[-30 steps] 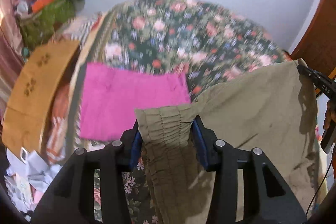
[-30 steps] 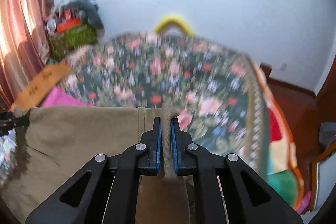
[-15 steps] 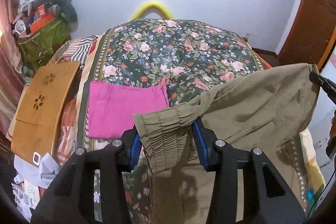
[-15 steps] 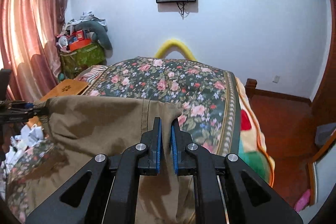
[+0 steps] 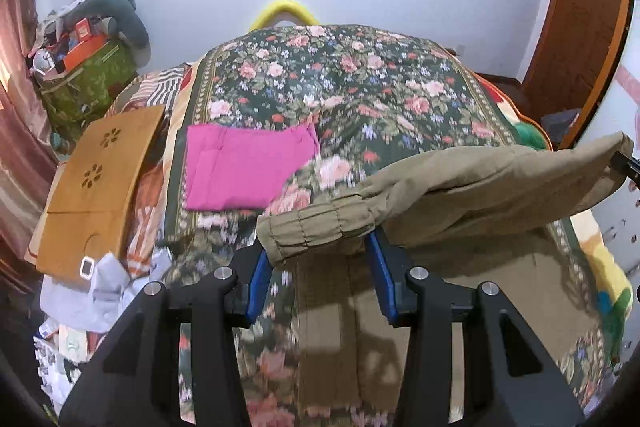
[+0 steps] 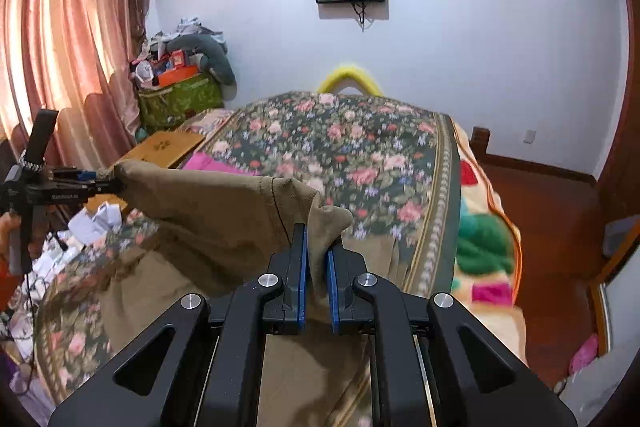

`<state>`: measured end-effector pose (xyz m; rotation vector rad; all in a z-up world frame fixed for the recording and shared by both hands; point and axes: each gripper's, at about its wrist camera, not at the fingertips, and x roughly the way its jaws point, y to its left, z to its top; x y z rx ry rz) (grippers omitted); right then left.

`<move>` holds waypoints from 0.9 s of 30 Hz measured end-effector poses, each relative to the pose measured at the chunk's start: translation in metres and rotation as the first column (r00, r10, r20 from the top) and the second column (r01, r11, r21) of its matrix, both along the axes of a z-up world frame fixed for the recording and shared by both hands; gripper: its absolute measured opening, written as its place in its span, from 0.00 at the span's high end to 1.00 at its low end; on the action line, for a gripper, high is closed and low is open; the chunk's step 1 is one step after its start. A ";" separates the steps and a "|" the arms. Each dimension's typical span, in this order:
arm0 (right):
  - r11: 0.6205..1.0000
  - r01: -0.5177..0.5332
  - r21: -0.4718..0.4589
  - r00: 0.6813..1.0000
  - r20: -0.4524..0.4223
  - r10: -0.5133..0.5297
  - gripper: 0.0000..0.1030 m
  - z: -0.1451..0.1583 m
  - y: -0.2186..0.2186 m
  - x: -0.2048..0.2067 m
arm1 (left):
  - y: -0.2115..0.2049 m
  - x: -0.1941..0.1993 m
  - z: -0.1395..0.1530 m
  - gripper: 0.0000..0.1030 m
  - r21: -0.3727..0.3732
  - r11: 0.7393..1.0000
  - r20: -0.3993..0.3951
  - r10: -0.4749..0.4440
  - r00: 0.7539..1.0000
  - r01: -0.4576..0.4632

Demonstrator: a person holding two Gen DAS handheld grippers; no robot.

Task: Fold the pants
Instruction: 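Lift the waistband with the left tool while the right tool holds the leg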

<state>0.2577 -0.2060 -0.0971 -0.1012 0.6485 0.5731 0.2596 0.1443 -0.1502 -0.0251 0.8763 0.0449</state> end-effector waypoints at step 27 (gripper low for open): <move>0.997 0.073 -0.030 0.963 -0.259 -0.078 0.83 -0.092 -0.027 -0.097 | -0.013 -0.096 -0.073 0.56 0.014 0.999 -0.166 0.042 0.985 -0.040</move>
